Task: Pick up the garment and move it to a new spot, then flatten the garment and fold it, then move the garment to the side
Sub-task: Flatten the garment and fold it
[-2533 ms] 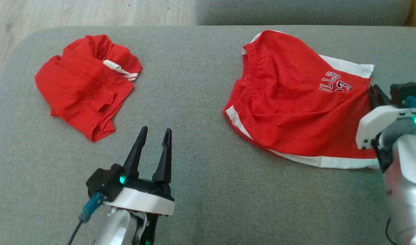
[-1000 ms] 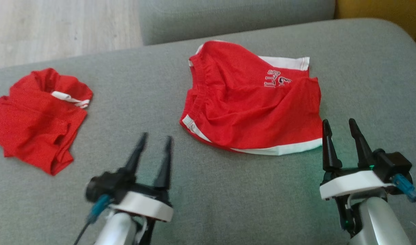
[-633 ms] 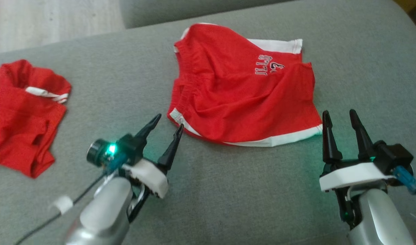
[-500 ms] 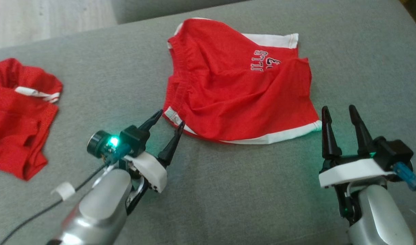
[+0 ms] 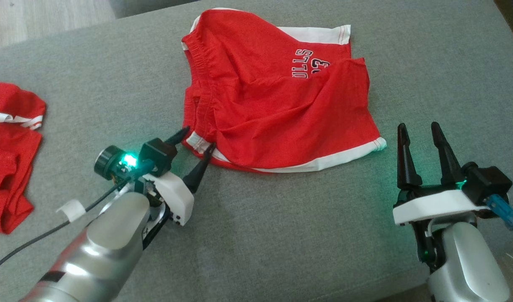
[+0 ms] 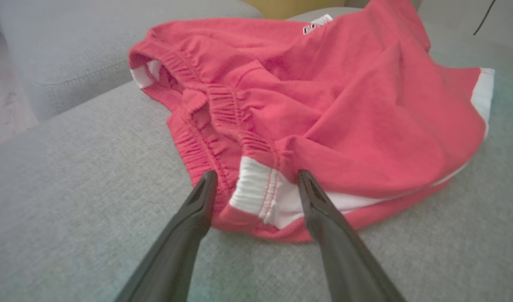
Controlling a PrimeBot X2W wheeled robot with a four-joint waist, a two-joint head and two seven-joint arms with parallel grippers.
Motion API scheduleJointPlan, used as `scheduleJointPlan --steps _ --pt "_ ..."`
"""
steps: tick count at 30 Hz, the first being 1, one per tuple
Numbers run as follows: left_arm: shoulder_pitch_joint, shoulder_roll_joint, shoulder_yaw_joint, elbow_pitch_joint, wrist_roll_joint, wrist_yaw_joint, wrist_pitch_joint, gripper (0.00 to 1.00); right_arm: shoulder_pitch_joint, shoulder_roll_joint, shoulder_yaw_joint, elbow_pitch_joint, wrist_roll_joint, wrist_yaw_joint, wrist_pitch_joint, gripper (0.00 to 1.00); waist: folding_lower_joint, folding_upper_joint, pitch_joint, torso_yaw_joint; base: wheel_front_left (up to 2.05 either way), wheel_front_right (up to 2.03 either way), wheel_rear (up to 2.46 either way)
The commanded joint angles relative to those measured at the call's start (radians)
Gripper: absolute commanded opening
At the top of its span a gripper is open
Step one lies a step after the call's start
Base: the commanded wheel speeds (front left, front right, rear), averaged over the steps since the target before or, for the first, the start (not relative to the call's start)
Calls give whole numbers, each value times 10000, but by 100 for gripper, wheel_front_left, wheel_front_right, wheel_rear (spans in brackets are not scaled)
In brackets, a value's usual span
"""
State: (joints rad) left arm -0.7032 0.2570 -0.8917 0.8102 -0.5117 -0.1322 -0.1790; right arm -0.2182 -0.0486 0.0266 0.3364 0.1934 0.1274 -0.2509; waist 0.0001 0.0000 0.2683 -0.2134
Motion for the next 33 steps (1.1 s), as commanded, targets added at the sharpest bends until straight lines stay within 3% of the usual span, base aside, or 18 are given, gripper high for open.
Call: scheduleJointPlan --steps 1,2,3,4,16,33 --pt "-492 331 184 -124 -98 15 -1 100 -302 -16 222 -275 42 33 -108 100 -1 0 10 -14 0 0 0" --pt "-536 362 18 -111 -220 15 48 81 -319 -16 218 -268 45 33 -108 100 -1 0 16 -25 0 0 0" --pt "-585 399 -146 -116 -327 15 61 24 -332 -16 209 -258 44 33 -108 100 -1 0 21 -31 0 0 0" --pt "-632 435 -276 -121 -438 15 36 0 -342 -16 194 -241 34 33 -108 100 -1 0 19 -33 0 0 0" --pt "-664 196 -394 -71 -752 41 -768 0 -548 -16 -300 2012 -920 33 -108 100 -1 0 -262 239 0 0 0" --pt "-261 -8 11 -817 -243 102 -826 0 -1935 -16 255 4851 -94 33 0 100 -1 0 -356 726 0 0 0"
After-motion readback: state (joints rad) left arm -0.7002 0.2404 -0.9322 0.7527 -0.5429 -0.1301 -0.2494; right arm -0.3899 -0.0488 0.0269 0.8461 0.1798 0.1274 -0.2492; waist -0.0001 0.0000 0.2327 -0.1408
